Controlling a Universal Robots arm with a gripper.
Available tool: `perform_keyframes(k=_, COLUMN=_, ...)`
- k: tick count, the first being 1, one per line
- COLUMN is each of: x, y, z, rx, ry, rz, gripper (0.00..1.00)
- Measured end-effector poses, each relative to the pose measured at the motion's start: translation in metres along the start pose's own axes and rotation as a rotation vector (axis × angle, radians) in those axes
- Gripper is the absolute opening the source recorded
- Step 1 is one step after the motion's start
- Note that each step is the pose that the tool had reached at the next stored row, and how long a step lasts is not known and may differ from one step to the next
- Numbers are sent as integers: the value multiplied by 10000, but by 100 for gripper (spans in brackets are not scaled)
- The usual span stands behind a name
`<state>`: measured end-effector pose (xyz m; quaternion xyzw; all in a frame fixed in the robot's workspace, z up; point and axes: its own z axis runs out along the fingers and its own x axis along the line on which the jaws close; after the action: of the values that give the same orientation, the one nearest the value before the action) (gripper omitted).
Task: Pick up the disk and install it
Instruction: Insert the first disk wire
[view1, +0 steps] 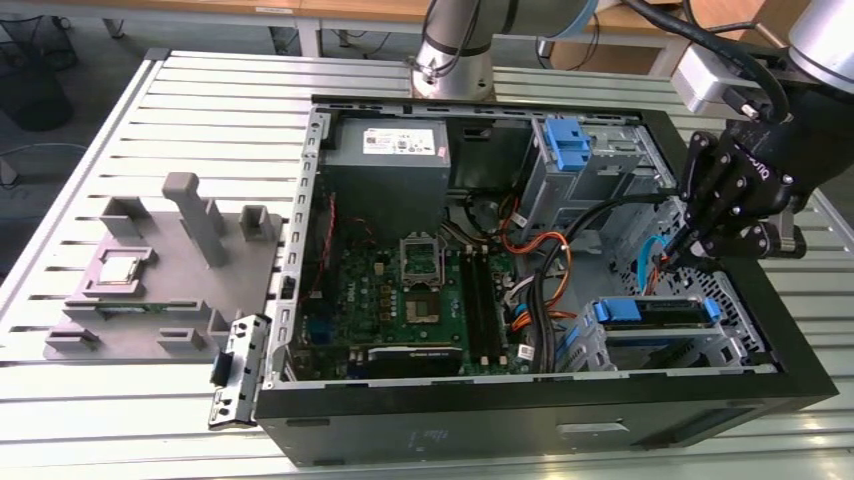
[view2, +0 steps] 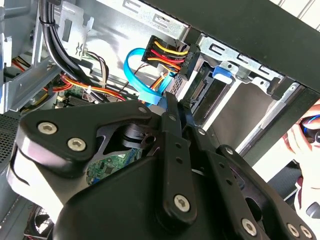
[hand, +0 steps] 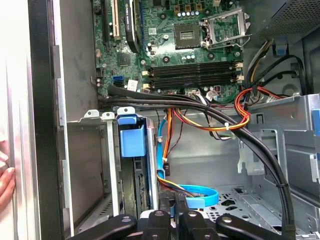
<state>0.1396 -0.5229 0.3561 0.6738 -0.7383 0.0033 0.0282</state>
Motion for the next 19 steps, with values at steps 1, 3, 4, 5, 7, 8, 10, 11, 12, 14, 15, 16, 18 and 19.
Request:
perform_keyframes(k=1, x=0, y=0, z=0, rx=0, ry=0, rz=0, gripper=16)
perform_keyframes(k=3, x=1, y=1, z=1, rx=10, ry=19, rz=1, gripper=16)
perform_keyframes(k=4, x=8, y=0, z=2, rx=21, ry=39, rz=1, gripper=16)
perform_keyframes(k=5, x=23, y=0, z=3, rx=35, ry=47, rz=3, gripper=16)
perform_keyframes(k=7, x=54, y=-1, z=5, rx=63, ry=56, rz=3, gripper=16)
perform_keyframes(k=8, x=73, y=-2, z=7, rx=77, ry=60, rz=4, gripper=16)
perform_keyframes(k=10, x=111, y=-5, z=11, rx=103, ry=62, rz=4, gripper=16)
perform_keyframes(k=11, x=126, y=-4, z=13, rx=117, ry=64, rz=4, gripper=16)
perform_keyframes(k=12, x=142, y=-3, z=14, rx=133, ry=64, rz=2, gripper=16)
perform_keyframes(k=14, x=170, y=10, z=17, rx=181, ry=60, rz=-16, gripper=16)
perform_keyframes(k=15, x=182, y=18, z=20, rx=206, ry=58, rz=-28, gripper=16)
perform_keyframes(k=16, x=193, y=25, z=24, rx=230, ry=56, rz=-43, gripper=16)
perform_keyframes(k=18, x=211, y=36, z=32, rx=273, ry=54, rz=-84, gripper=16)
perform_keyframes(k=19, x=219, y=41, z=38, rx=293, ry=52, rz=-114, gripper=16)
